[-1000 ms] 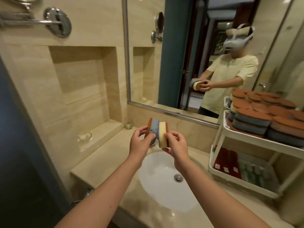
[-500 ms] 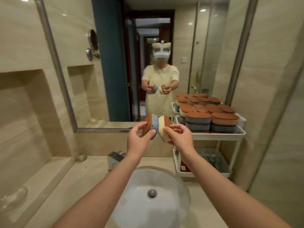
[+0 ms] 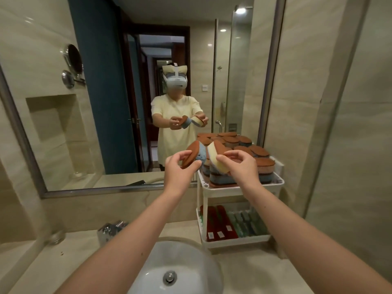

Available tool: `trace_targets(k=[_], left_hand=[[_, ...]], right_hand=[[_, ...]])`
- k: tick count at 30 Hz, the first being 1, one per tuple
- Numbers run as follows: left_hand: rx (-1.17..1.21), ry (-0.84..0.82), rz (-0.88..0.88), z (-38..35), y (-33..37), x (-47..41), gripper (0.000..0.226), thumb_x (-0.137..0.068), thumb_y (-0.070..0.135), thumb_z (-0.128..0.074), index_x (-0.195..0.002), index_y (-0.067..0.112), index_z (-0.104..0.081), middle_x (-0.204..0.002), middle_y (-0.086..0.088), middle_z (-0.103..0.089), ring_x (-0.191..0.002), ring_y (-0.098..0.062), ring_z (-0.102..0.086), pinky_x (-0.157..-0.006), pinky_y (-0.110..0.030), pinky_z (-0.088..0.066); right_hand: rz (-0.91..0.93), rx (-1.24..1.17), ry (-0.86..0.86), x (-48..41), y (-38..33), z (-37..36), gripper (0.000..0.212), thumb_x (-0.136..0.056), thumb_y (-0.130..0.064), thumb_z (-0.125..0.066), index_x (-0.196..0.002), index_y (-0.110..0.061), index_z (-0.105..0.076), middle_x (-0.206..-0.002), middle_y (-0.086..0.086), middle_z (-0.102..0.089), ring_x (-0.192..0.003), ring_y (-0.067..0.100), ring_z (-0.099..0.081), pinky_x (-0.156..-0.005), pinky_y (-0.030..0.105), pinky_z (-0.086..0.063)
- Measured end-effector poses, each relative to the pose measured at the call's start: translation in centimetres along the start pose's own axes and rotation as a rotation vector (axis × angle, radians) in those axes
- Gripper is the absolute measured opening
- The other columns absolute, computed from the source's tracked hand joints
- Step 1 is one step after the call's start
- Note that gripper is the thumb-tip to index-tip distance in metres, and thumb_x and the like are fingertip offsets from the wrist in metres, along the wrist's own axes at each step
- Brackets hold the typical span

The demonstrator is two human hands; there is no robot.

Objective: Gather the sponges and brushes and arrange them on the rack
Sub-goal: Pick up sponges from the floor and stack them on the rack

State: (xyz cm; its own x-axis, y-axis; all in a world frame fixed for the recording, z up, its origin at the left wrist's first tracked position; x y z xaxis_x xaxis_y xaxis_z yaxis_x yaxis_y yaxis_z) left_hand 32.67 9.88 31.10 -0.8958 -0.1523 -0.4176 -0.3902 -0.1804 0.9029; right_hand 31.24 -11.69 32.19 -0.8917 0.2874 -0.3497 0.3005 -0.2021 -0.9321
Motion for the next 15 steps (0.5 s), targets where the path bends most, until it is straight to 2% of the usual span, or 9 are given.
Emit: trace_targets(k=[4,6,8,11,13,15], left_hand=[[-0.072,-0.012,-0.05,-2.8,0.8,-3.2,0.035,-0.076,0.034,-0.076,-0.107,0.037,-0.059,-0.12,0.007,-0.043,-0.104,-0.012,-0.057,-0.093,-0.037,-0.052],[-0.1,-0.018,-0.057,-4.4,0.7,-4.8,0.036,-0.077,0.034,-0.075,-0.108,0.039,-0.058,-0.119,0.008,-0.041,-0.104,-0.011,-0.056,-0.092,-0.035,-0.052],[-0.133,-0.013,-0.071,-5.8,0.5,-6.3,0.036,-0.077,0.035,-0.075,-0.109,0.038,-0.059,-0.118,0.009,-0.039,-0.104,-0.009,-0.054,-0.086,-0.027,-0.051],[-0.2,0.005,-0.085,-7.6,-0.2,-8.5,0.038,-0.077,0.035,-0.074,-0.111,0.037,-0.059,-0.115,0.011,-0.039,-0.102,-0.004,-0.052,-0.075,-0.014,-0.043],[-0.239,0.017,-0.077,-8.4,-1.0,-9.6,0.037,-0.076,0.036,-0.075,-0.111,0.037,-0.06,-0.115,0.012,-0.039,-0.1,-0.002,-0.051,-0.073,-0.011,-0.041],[-0.278,0.029,-0.077,-9.0,-1.8,-10.6,0.036,-0.075,0.036,-0.075,-0.108,0.038,-0.06,-0.112,0.014,-0.039,-0.099,0.001,-0.052,-0.072,-0.01,-0.04]], right_hand=[[0.084,0.087,-0.028,-4.2,-0.7,1.2,0.027,-0.072,-0.038,-0.081,-0.093,-0.025,-0.071,-0.099,-0.01,-0.067,-0.096,0.006,-0.061,-0.079,0.026,-0.053],[0.096,0.138,-0.039,-6.5,-0.5,1.7,0.031,-0.072,-0.041,-0.08,-0.096,-0.025,-0.071,-0.107,-0.006,-0.064,-0.1,0.008,-0.058,-0.086,0.03,-0.053],[0.096,0.171,-0.046,-8.8,0.1,2.0,0.034,-0.072,-0.042,-0.08,-0.099,-0.024,-0.072,-0.112,-0.003,-0.063,-0.103,0.01,-0.058,-0.09,0.035,-0.053],[0.108,0.202,-0.038,-11.8,1.3,2.1,0.036,-0.071,-0.045,-0.08,-0.1,-0.024,-0.073,-0.111,-0.002,-0.064,-0.1,0.009,-0.059,-0.084,0.029,-0.054],[0.119,0.225,-0.035,-13.5,2.3,1.9,0.037,-0.07,-0.047,-0.08,-0.099,-0.025,-0.073,-0.109,-0.002,-0.065,-0.098,0.007,-0.06,-0.076,0.022,-0.051],[0.126,0.257,-0.03,-14.9,3.3,1.5,0.037,-0.069,-0.048,-0.08,-0.096,-0.025,-0.073,-0.108,-0.001,-0.065,-0.096,0.008,-0.061,-0.076,0.021,-0.05]])
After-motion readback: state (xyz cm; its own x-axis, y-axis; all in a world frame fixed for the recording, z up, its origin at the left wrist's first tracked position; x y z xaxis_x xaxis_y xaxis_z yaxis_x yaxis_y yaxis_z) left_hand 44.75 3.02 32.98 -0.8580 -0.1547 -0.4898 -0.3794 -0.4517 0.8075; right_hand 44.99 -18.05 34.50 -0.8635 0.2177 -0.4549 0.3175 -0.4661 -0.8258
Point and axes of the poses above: each hand's wrist, its own x-axis away from the middle knuckle, its own z-axis out of the back of the hand, y = z × x, the point moved 9 cm from there along -x, towards the middle knuckle
